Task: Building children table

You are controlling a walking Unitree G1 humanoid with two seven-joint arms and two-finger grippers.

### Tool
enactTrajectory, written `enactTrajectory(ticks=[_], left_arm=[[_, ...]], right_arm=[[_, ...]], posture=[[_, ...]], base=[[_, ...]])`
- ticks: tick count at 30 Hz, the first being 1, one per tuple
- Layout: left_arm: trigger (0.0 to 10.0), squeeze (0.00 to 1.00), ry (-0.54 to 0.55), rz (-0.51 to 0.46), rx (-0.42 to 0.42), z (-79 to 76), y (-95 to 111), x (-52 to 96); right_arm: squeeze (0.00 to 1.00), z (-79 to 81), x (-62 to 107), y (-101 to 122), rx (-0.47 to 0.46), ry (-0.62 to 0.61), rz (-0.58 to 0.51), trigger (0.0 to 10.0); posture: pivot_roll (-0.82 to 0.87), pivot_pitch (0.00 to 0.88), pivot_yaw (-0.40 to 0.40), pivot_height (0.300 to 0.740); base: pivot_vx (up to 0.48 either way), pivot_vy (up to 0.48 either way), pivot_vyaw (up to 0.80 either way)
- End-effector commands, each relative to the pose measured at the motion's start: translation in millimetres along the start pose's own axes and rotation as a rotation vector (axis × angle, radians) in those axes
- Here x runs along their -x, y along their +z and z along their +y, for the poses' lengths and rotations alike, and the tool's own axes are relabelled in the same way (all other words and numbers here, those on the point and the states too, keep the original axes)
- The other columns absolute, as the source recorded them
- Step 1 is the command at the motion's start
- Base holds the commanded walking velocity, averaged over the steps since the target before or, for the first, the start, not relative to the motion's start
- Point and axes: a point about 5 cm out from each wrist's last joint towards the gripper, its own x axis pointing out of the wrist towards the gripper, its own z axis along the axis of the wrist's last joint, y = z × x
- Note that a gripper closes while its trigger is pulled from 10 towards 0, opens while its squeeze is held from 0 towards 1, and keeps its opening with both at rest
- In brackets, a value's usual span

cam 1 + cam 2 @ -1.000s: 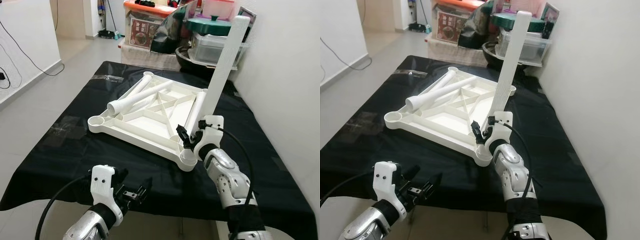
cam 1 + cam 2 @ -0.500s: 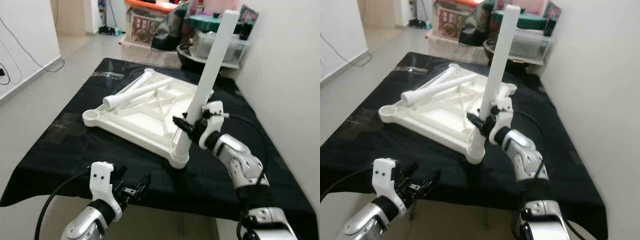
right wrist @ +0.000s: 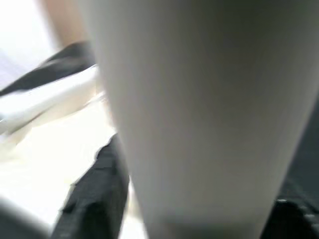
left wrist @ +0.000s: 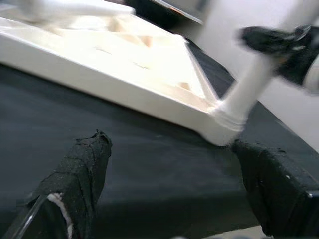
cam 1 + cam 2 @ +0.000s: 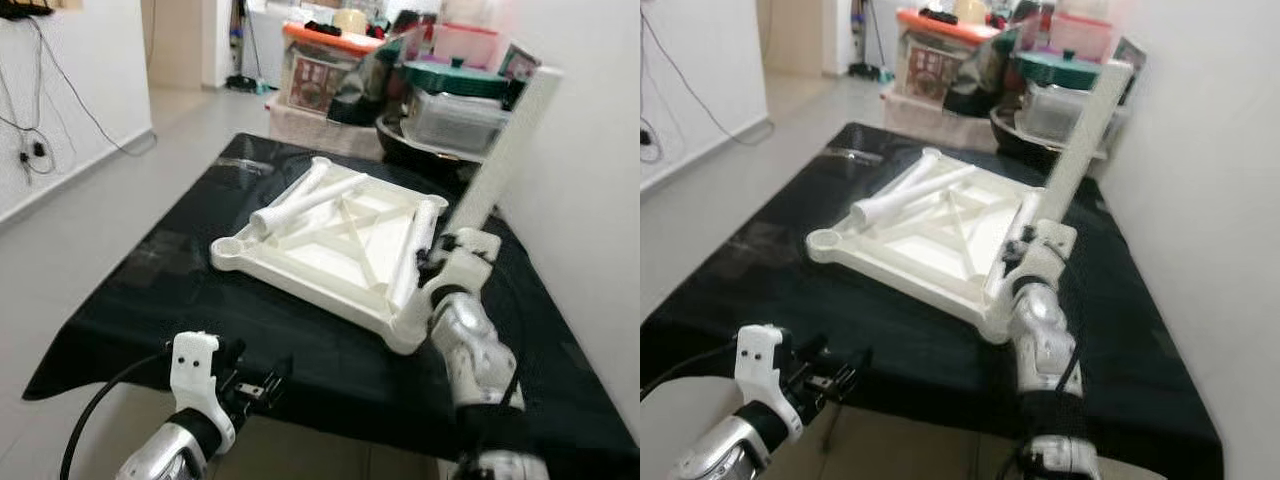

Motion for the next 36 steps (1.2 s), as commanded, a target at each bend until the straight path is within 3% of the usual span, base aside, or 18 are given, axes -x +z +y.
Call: enactTrajectory(ticks=[1, 4, 5, 9, 14, 15, 16, 17, 20, 21, 24, 27, 29, 31, 32, 33, 35, 36], left_arm=[[10.0, 0.0, -0.007, 0.025, 0.015, -1.0, -6.1, -0.2], [10.0, 0.0, -0.009, 0.023, 0.019, -0.7, -5.7, -1.3], [10.0, 0.0, -0.013, 0.02, 0.022, -0.8, -5.0, -2.2], [10.0, 0.0, -0.013, 0.016, 0.029, -0.5, -4.1, -1.9], [10.0, 0.0, -0.013, 0.011, 0.026, -1.0, -3.4, -2.6], [10.0, 0.0, -0.013, 0.011, 0.025, -1.7, -3.6, -2.2], [10.0, 0.0, -0.014, 0.011, 0.024, -2.4, -4.0, -1.5], [10.0, 0.0, -0.015, 0.012, 0.022, -3.2, -4.3, -0.6], [10.0, 0.0, -0.015, 0.013, 0.022, -3.8, -4.5, 0.1], [10.0, 0.0, -0.011, 0.012, 0.024, -3.8, -3.9, 1.3], [10.0, 0.0, -0.01, 0.011, 0.026, -3.6, -3.7, 1.5], [10.0, 0.0, -0.012, 0.018, 0.033, -5.3, -4.9, 3.1], [10.0, 0.0, -0.012, 0.018, 0.033, -5.3, -4.9, 3.1], [10.0, 0.0, -0.012, 0.02, 0.034, -5.7, -5.3, 3.4], [10.0, 0.0, -0.016, 0.024, 0.038, -5.8, -5.9, 3.1], [10.0, 0.0, -0.016, 0.024, 0.038, -5.8, -5.9, 3.1], [10.0, 0.0, -0.026, 0.03, 0.046, -6.7, -7.3, 2.2], [10.0, 0.0, -0.03, 0.032, 0.047, -7.3, -7.9, 1.6]], right_arm=[[1.0, 9.7, -0.1, 9.0, 0.005, 0.104, -0.033, 10.0], [1.0, 14.6, -3.4, 20.0, 0.004, 0.214, -0.058, 10.0], [0.0, 17.2, -4.5, 28.0, -0.006, 0.323, -0.07, 10.0], [0.0, 24.1, 4.6, 36.1, 0.018, 0.651, -0.066, 10.0], [0.0, 16.4, 8.1, 23.5, 0.098, 0.759, 0.011, 10.0], [0.0, 10.7, 5.1, 20.0, 0.086, 0.768, 0.045, 4.6], [0.0, 6.3, 1.2, 18.4, 0.069, 0.753, 0.063, 3.8], [0.0, 1.9, -4.8, 17.8, 0.046, 0.693, 0.063, 0.0], [0.0, -1.1, -8.6, 17.4, 0.033, 0.654, 0.063, 0.0], [0.0, -15.6, -21.5, 13.5, 0.021, 0.397, 0.063, 0.0], [0.0, -23.0, -25.8, 11.2, 0.021, 0.286, 0.07, 0.0], [0.0, -68.9, -13.9, -8.9, -0.068, -0.34, 0.112, 0.0], [0.0, -68.9, -13.9, -8.9, -0.068, -0.34, 0.112, 0.0], [0.0, -76.2, -4.9, -16.0, -0.087, -0.463, 0.125, 0.0], [0.0, -55.8, -1.6, -20.2, -0.088, -0.358, 0.129, 10.0], [0.0, -55.8, -1.6, -20.2, -0.088, -0.358, 0.129, 10.0], [0.0, -14.6, 0.8, -14.7, -0.073, -0.063, 0.066, 10.0], [1.0, 1.1, 4.1, -8.5, -0.08, 0.084, 0.021, 10.0]], posture=[[0.15, 0.0, -0.145, 0.74], [0.15, 0.0, -0.147, 0.74], [0.15, 0.0, -0.147, 0.74], [0.15, 0.0, -0.156, 0.74], [0.15, 0.0, -0.168, 0.74], [0.15, 0.0, -0.175, 0.74], [0.15, 0.0, -0.176, 0.74], [0.16, 0.0, -0.18, 0.74], [0.16, 0.0, -0.18, 0.74], [0.16, 0.0, -0.177, 0.74], [0.16, 0.0, -0.177, 0.74], [0.15, 0.0, -0.167, 0.74], [0.15, 0.0, -0.167, 0.74], [0.15, 0.0, -0.167, 0.74], [0.13, 0.0, -0.146, 0.74], [0.13, 0.0, -0.146, 0.74], [0.12, 0.0, -0.138, 0.74], [0.12, 0.0, -0.138, 0.74]], base=[[0.0, 0.0, 0.0], [0.0, 0.0, 0.0], [0.0, 0.0, 0.0], [0.0, 0.0, 0.0], [0.0, 0.0, 0.0], [0.0, 0.0, 0.0], [0.0, 0.0, 0.0], [0.0, 0.0, 0.0], [0.0, 0.0, 0.0], [0.0, 0.0, 0.0], [0.0, 0.0, 0.0], [0.0, 0.0, 0.0], [0.0, 0.0, 0.0], [0.0, 0.0, 0.0], [0.0, 0.0, 0.0], [0.0, 0.0, 0.0], [0.0, 0.0, 0.0], [0.0, 0.0, 0.0]])
